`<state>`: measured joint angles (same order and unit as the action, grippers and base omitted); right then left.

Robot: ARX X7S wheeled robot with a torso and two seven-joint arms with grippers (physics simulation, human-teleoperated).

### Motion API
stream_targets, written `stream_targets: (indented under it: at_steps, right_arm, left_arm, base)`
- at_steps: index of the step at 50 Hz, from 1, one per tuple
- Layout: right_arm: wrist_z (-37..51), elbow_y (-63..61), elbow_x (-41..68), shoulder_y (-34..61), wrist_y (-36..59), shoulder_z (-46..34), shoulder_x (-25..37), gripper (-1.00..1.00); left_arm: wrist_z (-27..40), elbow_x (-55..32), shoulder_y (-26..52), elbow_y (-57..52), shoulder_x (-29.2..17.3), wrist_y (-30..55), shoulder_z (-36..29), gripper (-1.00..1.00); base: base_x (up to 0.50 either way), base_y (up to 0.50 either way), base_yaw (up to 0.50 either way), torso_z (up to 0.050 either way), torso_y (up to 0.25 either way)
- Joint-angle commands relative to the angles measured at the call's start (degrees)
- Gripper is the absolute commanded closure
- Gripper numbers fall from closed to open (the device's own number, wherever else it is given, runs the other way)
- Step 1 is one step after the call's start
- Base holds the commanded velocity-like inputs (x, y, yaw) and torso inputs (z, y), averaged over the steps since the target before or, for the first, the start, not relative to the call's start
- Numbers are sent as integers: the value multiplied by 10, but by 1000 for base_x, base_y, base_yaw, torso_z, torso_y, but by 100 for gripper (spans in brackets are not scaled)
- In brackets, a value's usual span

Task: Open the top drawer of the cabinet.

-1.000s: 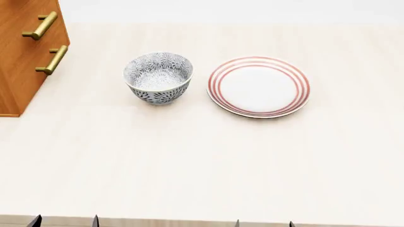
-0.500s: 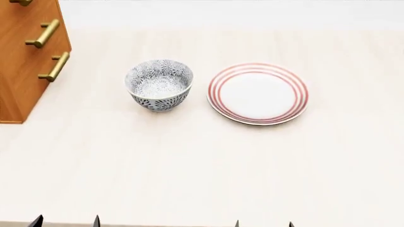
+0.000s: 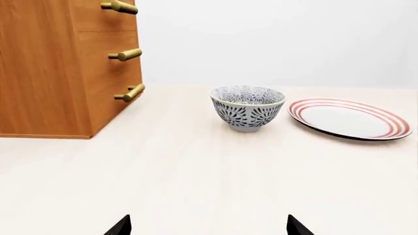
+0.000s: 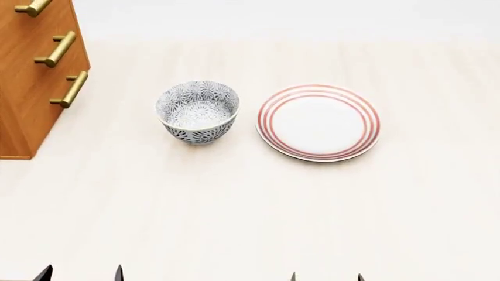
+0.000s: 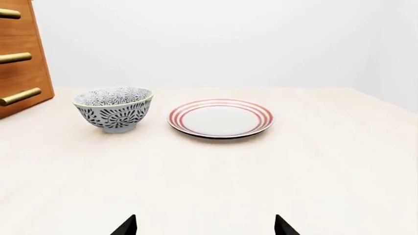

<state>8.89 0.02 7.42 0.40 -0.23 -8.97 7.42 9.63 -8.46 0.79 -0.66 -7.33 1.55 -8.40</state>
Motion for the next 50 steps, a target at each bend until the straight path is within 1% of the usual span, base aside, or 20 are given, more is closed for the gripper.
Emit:
stream_targets:
  at_steps: [1, 6, 10, 50]
  right_arm:
    - [7, -4, 2, 0, 2, -7, 5, -100]
    - [10, -3, 1, 1, 2, -10, 8, -100]
    - [12, -1, 0, 2, -2, -12, 9, -100]
    - [23, 3, 21, 6, -7, -23, 20, -100]
  left_arm:
    - [6, -6, 1, -4, -5, 1, -5, -100]
    - [9, -7, -1, -7, -6, -2, -7, -100]
    - [11, -6, 1, -4, -7, 4, -12, -100]
    - [24, -20, -1, -3, -19, 6, -31, -100]
  base:
    - [0, 0, 0, 50, 0]
    - [0, 0, 0, 50, 0]
    - [122, 0, 0, 0, 0]
    - [498, 0, 0, 0, 0]
